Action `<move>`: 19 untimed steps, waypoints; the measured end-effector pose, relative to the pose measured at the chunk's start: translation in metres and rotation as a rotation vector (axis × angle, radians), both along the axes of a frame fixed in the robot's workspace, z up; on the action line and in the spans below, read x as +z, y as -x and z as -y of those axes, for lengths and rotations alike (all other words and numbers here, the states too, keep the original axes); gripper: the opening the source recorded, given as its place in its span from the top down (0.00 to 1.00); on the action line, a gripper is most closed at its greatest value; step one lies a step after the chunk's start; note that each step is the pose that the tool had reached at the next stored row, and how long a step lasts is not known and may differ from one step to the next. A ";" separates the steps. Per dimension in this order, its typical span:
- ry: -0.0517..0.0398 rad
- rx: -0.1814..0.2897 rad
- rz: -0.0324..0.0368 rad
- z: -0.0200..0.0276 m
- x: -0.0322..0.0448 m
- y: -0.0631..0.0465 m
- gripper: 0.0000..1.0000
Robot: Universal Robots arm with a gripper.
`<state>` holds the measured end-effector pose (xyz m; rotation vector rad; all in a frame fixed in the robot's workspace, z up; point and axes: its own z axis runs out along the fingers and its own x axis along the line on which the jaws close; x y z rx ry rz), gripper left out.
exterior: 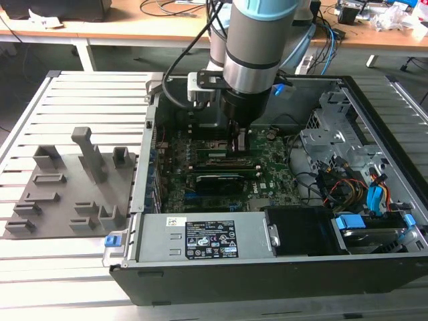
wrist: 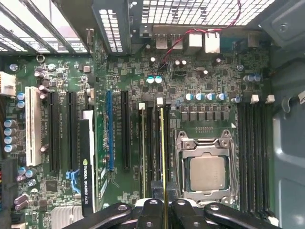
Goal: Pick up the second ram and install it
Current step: 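Insert the second ram into the second slot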
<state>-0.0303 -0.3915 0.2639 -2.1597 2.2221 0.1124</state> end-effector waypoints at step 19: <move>0.0000 0.000 0.0000 -0.0001 -0.0226 0.011 0.86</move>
